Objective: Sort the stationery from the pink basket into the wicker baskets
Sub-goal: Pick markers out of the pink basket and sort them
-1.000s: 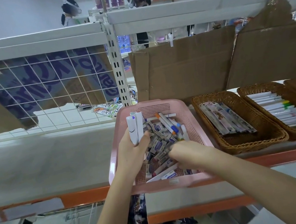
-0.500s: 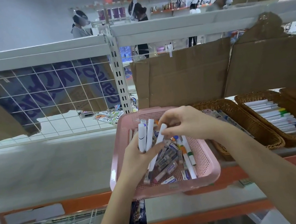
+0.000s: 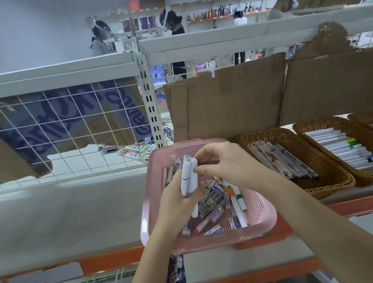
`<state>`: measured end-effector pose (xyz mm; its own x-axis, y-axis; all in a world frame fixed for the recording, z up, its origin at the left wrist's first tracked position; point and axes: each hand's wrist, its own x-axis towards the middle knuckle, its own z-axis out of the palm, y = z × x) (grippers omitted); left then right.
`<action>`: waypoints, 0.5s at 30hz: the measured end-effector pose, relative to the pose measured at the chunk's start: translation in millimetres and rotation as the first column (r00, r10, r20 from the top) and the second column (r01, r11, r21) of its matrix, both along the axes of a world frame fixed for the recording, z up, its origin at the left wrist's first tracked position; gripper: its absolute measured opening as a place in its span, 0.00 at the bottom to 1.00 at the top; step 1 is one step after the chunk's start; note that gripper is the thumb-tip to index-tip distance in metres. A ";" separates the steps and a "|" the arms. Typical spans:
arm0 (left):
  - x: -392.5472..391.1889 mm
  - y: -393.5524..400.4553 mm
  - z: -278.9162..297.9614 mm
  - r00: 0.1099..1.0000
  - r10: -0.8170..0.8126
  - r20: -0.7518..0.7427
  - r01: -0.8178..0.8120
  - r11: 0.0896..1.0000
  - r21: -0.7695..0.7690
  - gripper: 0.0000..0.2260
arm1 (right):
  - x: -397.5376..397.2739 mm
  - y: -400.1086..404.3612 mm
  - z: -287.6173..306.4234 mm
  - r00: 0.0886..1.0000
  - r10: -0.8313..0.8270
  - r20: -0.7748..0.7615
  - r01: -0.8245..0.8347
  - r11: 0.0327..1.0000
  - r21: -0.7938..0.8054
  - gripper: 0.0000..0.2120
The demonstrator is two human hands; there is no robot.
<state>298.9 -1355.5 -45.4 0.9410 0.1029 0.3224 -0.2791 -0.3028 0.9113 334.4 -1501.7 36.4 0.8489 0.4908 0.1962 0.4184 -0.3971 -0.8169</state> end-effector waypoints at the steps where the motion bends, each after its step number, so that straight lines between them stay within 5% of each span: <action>1: 1.6 0.6 -2.1 1.000 0.001 -0.002 -0.001 1.000 0.026 0.22 | 0.9 -3.0 -3.0 1.000 -0.015 0.015 0.016 1.000 -0.016 0.06; 5: 5.8 2.6 -6.3 0.997 0.078 0.008 -0.078 0.997 0.009 0.10 | 3.0 -12.8 -26.6 0.980 -0.071 0.185 0.119 0.957 -0.263 0.06; 10: 9.3 2.4 -6.7 0.975 0.219 0.031 -0.220 0.975 0.022 0.09 | 4.4 -18.3 -65.7 0.969 0.071 0.238 0.084 0.808 -0.583 0.09; 15: 14.0 -8.3 5.4 0.963 0.259 0.073 -0.262 0.964 0.038 0.05 | 8.8 -38.9 -70.7 0.925 0.172 0.340 0.109 0.736 -0.668 0.10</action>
<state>313.0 -1363.8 -40.0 0.8597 0.3249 0.3942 -0.2448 -0.4153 0.8761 343.2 -1540.6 -34.3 0.7668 0.6355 0.0904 0.6417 -0.7553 -0.1328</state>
